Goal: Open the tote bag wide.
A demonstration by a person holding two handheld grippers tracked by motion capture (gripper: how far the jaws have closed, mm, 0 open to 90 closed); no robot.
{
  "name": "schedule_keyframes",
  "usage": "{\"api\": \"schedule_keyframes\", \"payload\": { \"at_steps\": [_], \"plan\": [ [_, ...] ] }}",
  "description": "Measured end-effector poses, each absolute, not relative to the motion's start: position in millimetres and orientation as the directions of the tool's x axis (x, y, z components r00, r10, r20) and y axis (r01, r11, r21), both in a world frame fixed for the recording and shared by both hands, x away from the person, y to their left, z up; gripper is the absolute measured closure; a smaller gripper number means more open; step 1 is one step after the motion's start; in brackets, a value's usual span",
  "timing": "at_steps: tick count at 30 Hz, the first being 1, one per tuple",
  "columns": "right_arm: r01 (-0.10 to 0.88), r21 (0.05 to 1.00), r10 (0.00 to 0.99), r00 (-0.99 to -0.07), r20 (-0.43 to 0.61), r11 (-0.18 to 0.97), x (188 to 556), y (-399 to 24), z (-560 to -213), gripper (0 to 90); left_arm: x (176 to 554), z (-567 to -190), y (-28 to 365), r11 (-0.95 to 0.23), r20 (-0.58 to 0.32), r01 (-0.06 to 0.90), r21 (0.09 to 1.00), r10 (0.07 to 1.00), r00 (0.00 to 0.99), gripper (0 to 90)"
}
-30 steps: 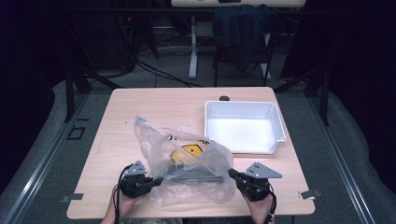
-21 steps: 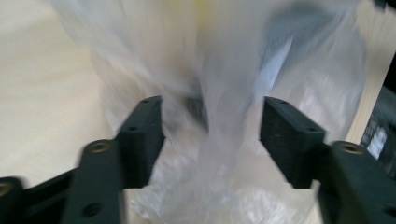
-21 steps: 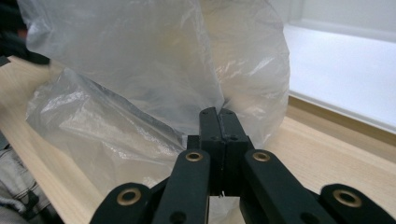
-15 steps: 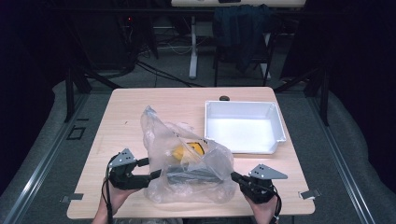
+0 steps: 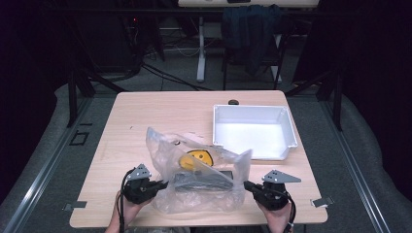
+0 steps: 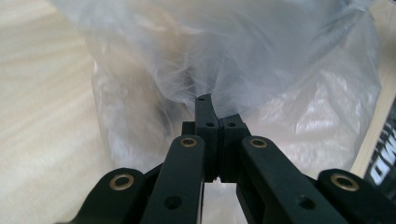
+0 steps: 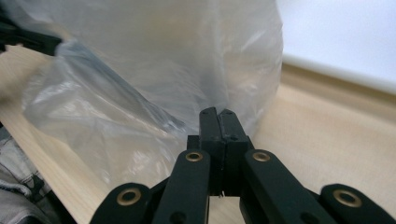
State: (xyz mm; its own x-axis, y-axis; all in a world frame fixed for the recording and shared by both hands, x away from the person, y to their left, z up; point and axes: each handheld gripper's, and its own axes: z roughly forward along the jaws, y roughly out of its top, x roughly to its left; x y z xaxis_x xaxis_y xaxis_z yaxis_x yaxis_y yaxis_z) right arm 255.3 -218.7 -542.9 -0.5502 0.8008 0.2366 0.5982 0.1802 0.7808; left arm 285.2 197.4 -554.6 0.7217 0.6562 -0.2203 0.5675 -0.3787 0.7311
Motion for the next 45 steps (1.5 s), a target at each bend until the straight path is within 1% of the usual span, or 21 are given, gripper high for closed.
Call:
{"api": "schedule_keyframes", "payload": {
  "at_steps": [4,11,12,14,15,16,17,18,22,23,25,27,28,29,30,31,33,36,39,42,45],
  "plan": [
    [0.706,0.676,0.805,-0.517,0.29,0.211,274.5,-214.7,-565.9,90.0,285.4,-564.7,199.2,-0.417,-0.236,0.596,0.687,0.647,0.725,89.9],
    [0.704,0.675,0.821,-0.508,0.259,0.223,277.8,-213.9,-565.4,89.0,291.3,-569.6,205.7,-0.398,-0.233,0.616,0.68,0.679,0.696,89.8],
    [0.696,0.681,0.818,-0.516,0.253,0.229,276.2,-213.5,-562.8,81.8,291.7,-570.2,205.8,-0.395,-0.234,0.617,0.681,0.681,0.694,89.8],
    [0.632,0.743,0.802,-0.552,0.231,0.221,266.1,-216.1,-548.0,58.1,291.5,-569.4,206.5,-0.396,-0.236,0.611,0.685,0.673,0.701,89.7],
    [0.632,0.743,0.802,-0.552,0.231,0.221,266.1,-216.1,-548.0,58.1,291.5,-569.4,206.5,-0.396,-0.236,0.611,0.685,0.673,0.701,89.7],
    [0.58,0.783,0.778,-0.59,0.215,0.224,257.9,-219.3,-536.2,41.5,292.1,-568.6,207.0,-0.4,-0.238,0.611,0.683,0.669,0.705,89.7],
    [0.58,0.783,0.778,-0.59,0.215,0.224,257.9,-219.3,-536.2,41.5,292.1,-568.6,207.0,-0.4,-0.238,0.611,0.683,0.669,0.705,89.7],
    [0.527,0.821,0.752,-0.628,0.202,0.219,251.4,-217.7,-527.1,31.8,292.5,-569.0,206.8,-0.399,-0.239,0.609,0.685,0.667,0.706,89.6],
    [0.477,0.851,0.747,-0.643,0.168,0.219,245.4,-206.4,-520.7,26.5,292.6,-570.0,206.9,-0.393,-0.233,0.603,0.694,0.67,0.705,89.4],
    [0.468,0.858,0.769,-0.622,0.148,0.214,245.0,-202.1,-520.3,33.0,293.0,-569.5,207.9,-0.4,-0.24,0.608,0.686,0.664,0.708,89.3],
    [0.452,0.874,0.803,-0.581,0.136,0.178,246.1,-198.5,-521.7,59.9,292.6,-570.2,207.8,-0.386,-0.237,0.6,0.7,0.668,0.706,88.4],
    [0.453,0.877,0.811,-0.566,0.144,0.16,247.6,-199.6,-524.0,74.8,291.2,-567.3,210.1,-0.38,-0.238,0.591,0.712,0.66,0.712,83.7],
    [0.459,0.875,0.812,-0.562,0.154,0.152,247.3,-201.6,-525.5,84.3,288.1,-560.3,213.4,-0.369,-0.232,0.569,0.735,0.652,0.722,70.8],
    [0.459,0.875,0.812,-0.562,0.154,0.152,247.3,-201.6,-525.5,84.3,288.1,-560.3,213.4,-0.369,-0.232,0.569,0.735,0.652,0.722,61.3],
    [0.457,0.876,0.814,-0.562,0.147,0.157,246.3,-202.7,-525.2,85.7,284.8,-554.2,214.9,-0.352,-0.217,0.543,0.763,0.652,0.727,61.3],
    [0.45,0.88,0.809,-0.568,0.152,0.151,245.5,-203.9,-524.9,86.5,282.1,-549.7,215.8,-0.346,-0.202,0.524,0.779,0.652,0.731,51.5],
    [0.447,0.88,0.806,-0.574,0.147,0.157,244.9,-204.3,-524.2,87.0,272.1,-538.5,216.7,-0.333,-0.155,0.471,0.817,0.66,0.735,41.0],
    [0.448,0.88,0.805,-0.574,0.146,0.159,244.2,-203.5,-524.0,87.3,255.1,-524.7,217.2,-0.313,-0.104,0.397,0.863,0.658,0.745,31.4],
    [0.455,0.878,0.805,-0.572,0.158,0.151,242.6,-202.1,-524.0,87.5,247.6,-518.4,213.7,-0.296,-0.086,0.366,0.882,0.663,0.744,26.5],
    [0.469,0.871,0.805,-0.568,0.172,0.144,241.8,-199.5,-525.5,87.8,254.2,-517.1,205.3,-0.305,-0.069,0.367,0.879,0.679,0.731,26.5],
    [0.49,0.859,0.807,-0.562,0.181,0.149,243.6,-199.4,-528.0,87.9,271.7,-520.3,200.2,-0.28,-0.094,0.394,0.875,0.701,0.707,31.1]
  ]
}}
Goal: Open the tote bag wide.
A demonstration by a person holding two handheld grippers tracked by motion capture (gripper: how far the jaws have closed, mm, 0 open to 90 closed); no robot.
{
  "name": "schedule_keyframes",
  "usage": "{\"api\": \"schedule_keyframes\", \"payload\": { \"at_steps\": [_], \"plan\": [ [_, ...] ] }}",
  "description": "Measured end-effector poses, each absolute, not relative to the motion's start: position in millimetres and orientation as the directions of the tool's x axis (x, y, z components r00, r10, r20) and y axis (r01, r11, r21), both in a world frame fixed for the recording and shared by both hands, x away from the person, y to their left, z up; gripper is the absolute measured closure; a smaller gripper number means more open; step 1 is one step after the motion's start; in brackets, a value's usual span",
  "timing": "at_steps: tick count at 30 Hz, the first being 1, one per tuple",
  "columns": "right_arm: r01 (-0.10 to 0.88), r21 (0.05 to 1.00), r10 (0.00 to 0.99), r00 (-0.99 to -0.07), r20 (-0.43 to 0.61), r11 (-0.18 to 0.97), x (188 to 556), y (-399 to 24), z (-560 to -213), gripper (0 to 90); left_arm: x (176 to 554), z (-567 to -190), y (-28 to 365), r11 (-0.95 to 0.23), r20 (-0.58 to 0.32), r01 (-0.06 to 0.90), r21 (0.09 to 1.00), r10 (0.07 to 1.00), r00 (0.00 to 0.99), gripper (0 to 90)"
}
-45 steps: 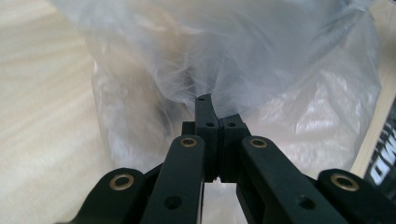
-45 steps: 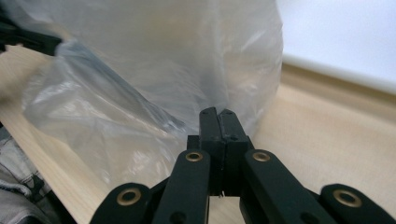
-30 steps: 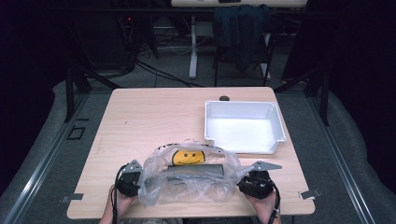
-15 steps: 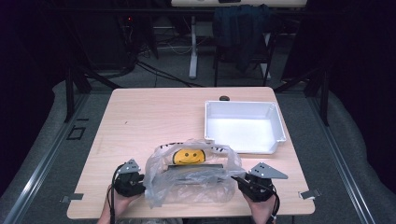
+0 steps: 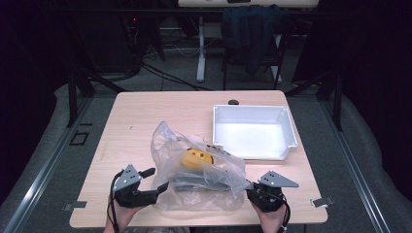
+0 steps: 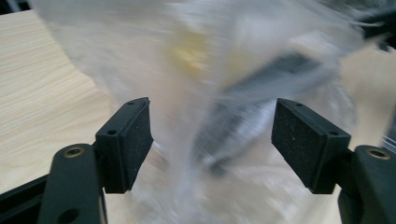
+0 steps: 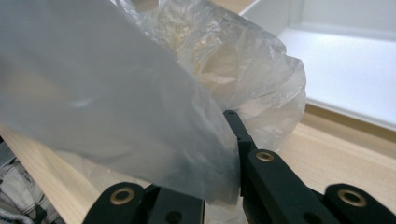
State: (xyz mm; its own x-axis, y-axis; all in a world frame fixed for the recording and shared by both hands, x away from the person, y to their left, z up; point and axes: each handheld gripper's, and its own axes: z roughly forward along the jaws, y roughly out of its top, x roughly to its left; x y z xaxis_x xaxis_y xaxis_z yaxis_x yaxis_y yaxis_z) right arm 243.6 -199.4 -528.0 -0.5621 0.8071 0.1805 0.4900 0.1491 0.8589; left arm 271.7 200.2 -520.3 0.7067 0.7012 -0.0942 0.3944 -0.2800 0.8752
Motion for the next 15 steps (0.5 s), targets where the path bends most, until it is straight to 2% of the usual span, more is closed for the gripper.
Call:
{"api": "schedule_keyframes", "payload": {
  "at_steps": [2,3,4,6,7,9,12,15],
  "plan": [
    [0.506,0.85,0.805,-0.561,0.195,0.146,246.2,-199.7,-531.3,87.9,283.7,-525.6,198.7,-0.251,-0.139,0.426,0.869,0.703,0.698,43.6],
    [0.517,0.842,0.799,-0.566,0.202,0.153,248.1,-199.9,-532.7,87.9,287.5,-529.5,198.4,-0.245,-0.156,0.434,0.867,0.694,0.703,53.0],
    [0.52,0.838,0.793,-0.575,0.203,0.163,248.3,-200.5,-533.6,87.9,289.4,-537.1,196.9,-0.269,-0.174,0.46,0.846,0.677,0.715,70.0],
    [0.521,0.836,0.789,-0.58,0.201,0.17,247.9,-200.0,-533.1,87.9,287.9,-539.9,196.8,-0.277,-0.179,0.463,0.842,0.667,0.724,82.9],
    [0.515,0.84,0.784,-0.587,0.202,0.169,246.1,-200.0,-531.8,87.9,281.4,-541.9,197.2,-0.286,-0.201,0.482,0.828,0.651,0.732,85.8],
    [0.513,0.841,0.786,-0.587,0.195,0.175,245.0,-202.3,-530.5,88.0,273.0,-542.1,199.7,-0.323,-0.185,0.475,0.818,0.635,0.75,88.5],
    [0.525,0.835,0.789,-0.578,0.21,0.163,245.8,-205.8,-531.1,88.1,266.2,-544.6,204.4,-0.356,-0.17,0.477,0.804,0.631,0.757,89.1],
    [0.576,0.804,0.792,-0.556,0.25,0.151,253.6,-208.5,-539.8,88.2,266.3,-558.5,209.0,-0.407,-0.198,0.535,0.74,0.629,0.752,89.3]
  ]
}}
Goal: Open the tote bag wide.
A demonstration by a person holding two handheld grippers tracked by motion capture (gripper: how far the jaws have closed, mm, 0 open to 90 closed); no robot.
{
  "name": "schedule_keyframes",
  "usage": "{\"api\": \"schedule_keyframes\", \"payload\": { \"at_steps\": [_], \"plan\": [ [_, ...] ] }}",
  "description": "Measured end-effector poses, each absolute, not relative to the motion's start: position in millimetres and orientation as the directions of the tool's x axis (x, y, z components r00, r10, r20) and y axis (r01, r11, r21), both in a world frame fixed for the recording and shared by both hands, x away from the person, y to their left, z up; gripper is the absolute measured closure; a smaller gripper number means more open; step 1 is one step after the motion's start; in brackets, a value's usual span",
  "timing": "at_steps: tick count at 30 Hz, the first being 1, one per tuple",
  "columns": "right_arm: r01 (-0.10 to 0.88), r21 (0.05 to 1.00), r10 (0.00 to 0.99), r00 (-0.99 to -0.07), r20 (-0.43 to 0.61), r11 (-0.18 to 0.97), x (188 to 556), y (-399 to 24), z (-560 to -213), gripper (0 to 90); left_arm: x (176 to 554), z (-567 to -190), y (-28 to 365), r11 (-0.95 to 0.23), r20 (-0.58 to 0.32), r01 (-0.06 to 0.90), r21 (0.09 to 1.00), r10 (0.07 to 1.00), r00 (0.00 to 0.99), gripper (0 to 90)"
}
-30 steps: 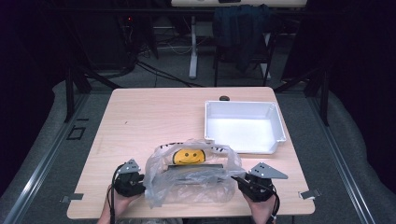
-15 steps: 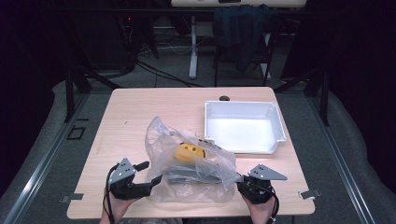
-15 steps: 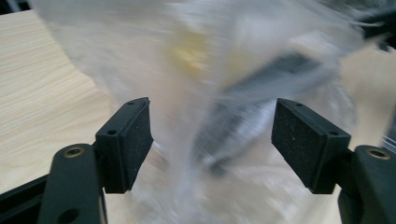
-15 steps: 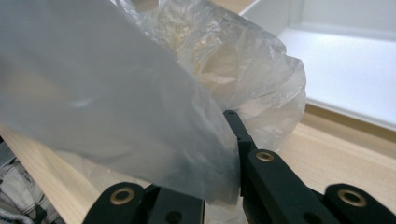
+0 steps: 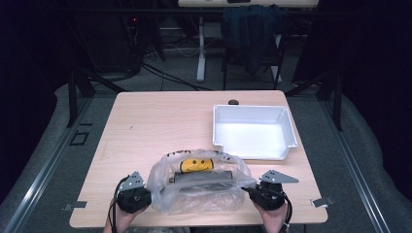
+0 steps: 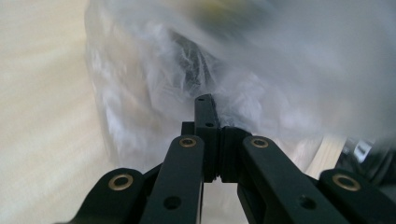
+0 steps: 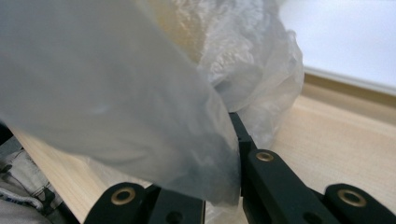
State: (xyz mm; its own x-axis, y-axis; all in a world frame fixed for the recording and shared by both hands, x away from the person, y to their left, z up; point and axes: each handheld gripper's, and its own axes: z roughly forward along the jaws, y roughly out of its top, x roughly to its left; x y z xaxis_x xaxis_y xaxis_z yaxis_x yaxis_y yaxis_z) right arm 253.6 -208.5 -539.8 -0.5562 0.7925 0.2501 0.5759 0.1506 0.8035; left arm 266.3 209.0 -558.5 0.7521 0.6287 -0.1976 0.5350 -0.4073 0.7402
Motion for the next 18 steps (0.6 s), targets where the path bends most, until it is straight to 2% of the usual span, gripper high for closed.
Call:
{"api": "schedule_keyframes", "payload": {
  "at_steps": [5,16,17,18],
  "plan": [
    [0.631,0.755,0.805,-0.536,0.255,0.181,264.9,-203.7,-552.1,88.2,274.9,-571.6,205.7,-0.421,-0.196,0.564,0.71,0.651,0.733,89.3],
    [0.714,0.669,0.826,-0.494,0.271,0.207,278.9,-196.7,-568.6,88.1,300.8,-575.9,196.2,-0.461,-0.156,0.585,0.667,0.681,0.715,88.8],
    [0.724,0.656,0.83,-0.489,0.268,0.215,279.1,-198.0,-569.9,87.9,301.3,-575.2,198.1,-0.455,-0.165,0.59,0.667,0.683,0.712,87.8],
    [0.723,0.661,0.826,-0.488,0.282,0.202,280.6,-199.3,-570.2,87.8,302.0,-570.7,202.5,-0.443,-0.174,0.593,0.672,0.685,0.708,80.7]
  ]
}}
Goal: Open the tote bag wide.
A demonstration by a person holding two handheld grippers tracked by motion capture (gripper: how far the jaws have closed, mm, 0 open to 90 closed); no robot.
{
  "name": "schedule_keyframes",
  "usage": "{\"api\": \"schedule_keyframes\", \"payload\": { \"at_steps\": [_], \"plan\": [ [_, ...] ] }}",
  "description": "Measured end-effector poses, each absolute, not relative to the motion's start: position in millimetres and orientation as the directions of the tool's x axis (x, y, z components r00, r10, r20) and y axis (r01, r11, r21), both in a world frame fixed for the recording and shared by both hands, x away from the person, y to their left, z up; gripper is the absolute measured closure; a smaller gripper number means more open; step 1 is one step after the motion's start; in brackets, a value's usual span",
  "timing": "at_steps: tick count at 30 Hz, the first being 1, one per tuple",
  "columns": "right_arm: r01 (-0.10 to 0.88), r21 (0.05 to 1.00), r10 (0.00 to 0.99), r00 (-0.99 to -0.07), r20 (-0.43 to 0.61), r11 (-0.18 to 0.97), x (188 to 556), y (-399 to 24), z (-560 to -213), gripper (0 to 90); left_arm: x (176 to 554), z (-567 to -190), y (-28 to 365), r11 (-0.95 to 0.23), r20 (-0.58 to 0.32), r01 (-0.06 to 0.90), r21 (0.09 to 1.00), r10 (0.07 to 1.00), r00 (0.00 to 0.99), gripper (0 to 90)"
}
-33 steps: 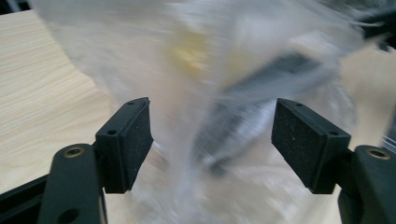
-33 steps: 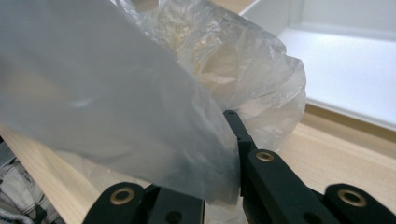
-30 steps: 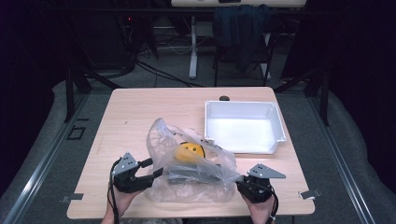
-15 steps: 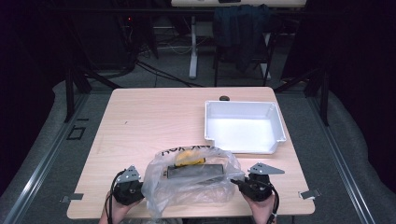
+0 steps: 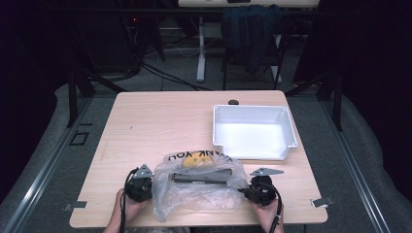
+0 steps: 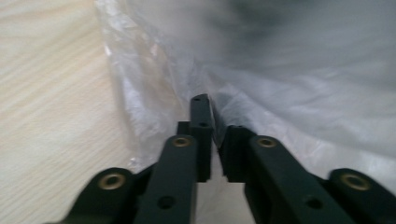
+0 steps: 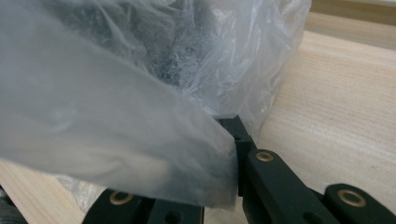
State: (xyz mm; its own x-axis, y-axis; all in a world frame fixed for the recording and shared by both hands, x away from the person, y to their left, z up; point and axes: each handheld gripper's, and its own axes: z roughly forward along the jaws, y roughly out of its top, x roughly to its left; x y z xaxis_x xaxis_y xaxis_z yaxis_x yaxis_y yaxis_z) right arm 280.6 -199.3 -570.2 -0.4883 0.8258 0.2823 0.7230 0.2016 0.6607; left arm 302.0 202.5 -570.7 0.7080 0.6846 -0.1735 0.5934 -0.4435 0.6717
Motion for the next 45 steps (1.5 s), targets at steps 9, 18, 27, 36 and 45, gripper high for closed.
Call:
{"api": "schedule_keyframes", "payload": {
  "at_steps": [9,18,27,36,45],
  "plan": [
    [0.683,0.7,0.822,-0.509,0.254,0.207,277.5,-197.0,-561.5,87.7,294.4,-534.4,247.2,-0.345,-0.219,0.619,0.706,0.724,0.654,33.8],
    [0.653,0.721,0.822,-0.528,0.215,0.231,268.3,-194.3,-549.8,56.4,278.0,-488.2,241.3,-0.338,-0.177,0.534,0.775,0.696,0.696,27.2],
    [0.461,0.851,0.804,-0.589,0.083,0.25,243.1,-187.1,-511.1,58.1,294.2,-510.5,201.2,-0.41,-0.126,0.5,0.763,0.664,0.737,67.3],
    [0.552,0.817,0.83,-0.526,0.185,0.168,262.9,-199.8,-535.8,89.3,310.2,-545.6,192.6,-0.414,-0.1,0.527,0.742,0.709,0.698,89.8],
    [0.657,0.735,0.847,-0.478,0.232,0.169,273.6,-205.8,-555.9,89.5,322.7,-558.0,213.2,-0.384,-0.107,0.585,0.714,0.766,0.633,86.8]
  ]
}}
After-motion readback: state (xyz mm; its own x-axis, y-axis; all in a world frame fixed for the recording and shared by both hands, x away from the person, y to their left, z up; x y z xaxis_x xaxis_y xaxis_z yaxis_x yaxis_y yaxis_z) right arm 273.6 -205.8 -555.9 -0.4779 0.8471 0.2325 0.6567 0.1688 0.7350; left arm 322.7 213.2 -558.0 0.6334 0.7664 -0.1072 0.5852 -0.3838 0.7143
